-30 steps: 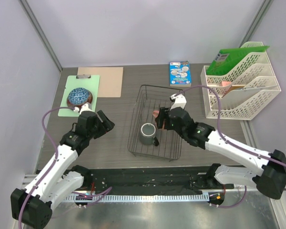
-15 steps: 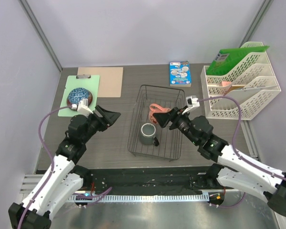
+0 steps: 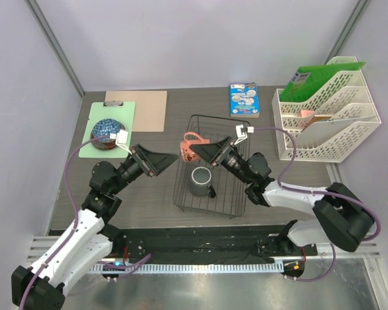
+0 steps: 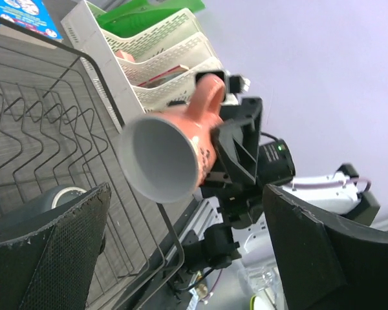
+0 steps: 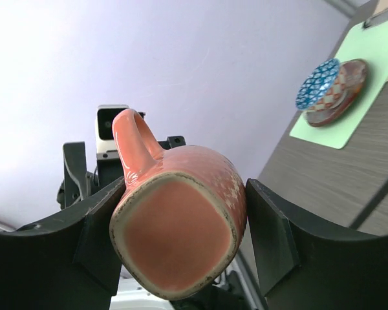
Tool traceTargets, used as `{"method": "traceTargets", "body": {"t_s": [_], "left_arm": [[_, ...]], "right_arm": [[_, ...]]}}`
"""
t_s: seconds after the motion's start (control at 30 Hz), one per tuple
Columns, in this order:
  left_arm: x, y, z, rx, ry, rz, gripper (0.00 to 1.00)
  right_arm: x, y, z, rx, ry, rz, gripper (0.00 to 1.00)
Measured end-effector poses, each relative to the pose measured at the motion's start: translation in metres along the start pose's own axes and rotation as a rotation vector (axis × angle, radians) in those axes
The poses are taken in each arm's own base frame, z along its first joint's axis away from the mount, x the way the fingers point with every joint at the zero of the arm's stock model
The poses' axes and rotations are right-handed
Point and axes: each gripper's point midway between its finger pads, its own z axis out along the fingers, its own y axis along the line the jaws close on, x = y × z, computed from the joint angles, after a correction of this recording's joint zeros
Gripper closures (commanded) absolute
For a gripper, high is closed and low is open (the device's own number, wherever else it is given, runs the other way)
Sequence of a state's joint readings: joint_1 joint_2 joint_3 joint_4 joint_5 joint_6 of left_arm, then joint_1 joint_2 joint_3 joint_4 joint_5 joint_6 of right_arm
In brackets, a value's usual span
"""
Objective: Unload the mixed dishes from the dish rack
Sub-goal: Place the cup at the center of the board.
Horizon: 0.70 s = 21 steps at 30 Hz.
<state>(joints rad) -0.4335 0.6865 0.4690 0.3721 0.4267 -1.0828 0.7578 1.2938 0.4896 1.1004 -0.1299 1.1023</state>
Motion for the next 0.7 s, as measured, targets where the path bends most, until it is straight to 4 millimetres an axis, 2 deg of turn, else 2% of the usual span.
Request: {"method": "traceTargets", "body": {"t_s": [0.17, 0.33, 0.53, 0.7], "left_arm": [[0.008, -0.005, 0.000, 0.025, 0.026, 0.058, 0.17], [0.014, -0.003, 0.002, 0.028, 0.044, 0.116, 0.19], [0.018, 0.008, 0.007, -0.005, 0.058, 0.160, 0.25], [0.019, 0.014, 0.013, -0.025, 0.069, 0.174, 0.28]], "right_arm": [[0.007, -0.006, 0.020, -0.022, 0.024, 0.107, 0.99], [0.013, -0.011, 0.033, -0.022, 0.044, 0.174, 0.99], [0.020, -0.006, 0.040, -0.040, 0.070, 0.214, 0.99], [0.037, -0.003, 0.040, -0.051, 0.120, 0.233, 0.99]]}}
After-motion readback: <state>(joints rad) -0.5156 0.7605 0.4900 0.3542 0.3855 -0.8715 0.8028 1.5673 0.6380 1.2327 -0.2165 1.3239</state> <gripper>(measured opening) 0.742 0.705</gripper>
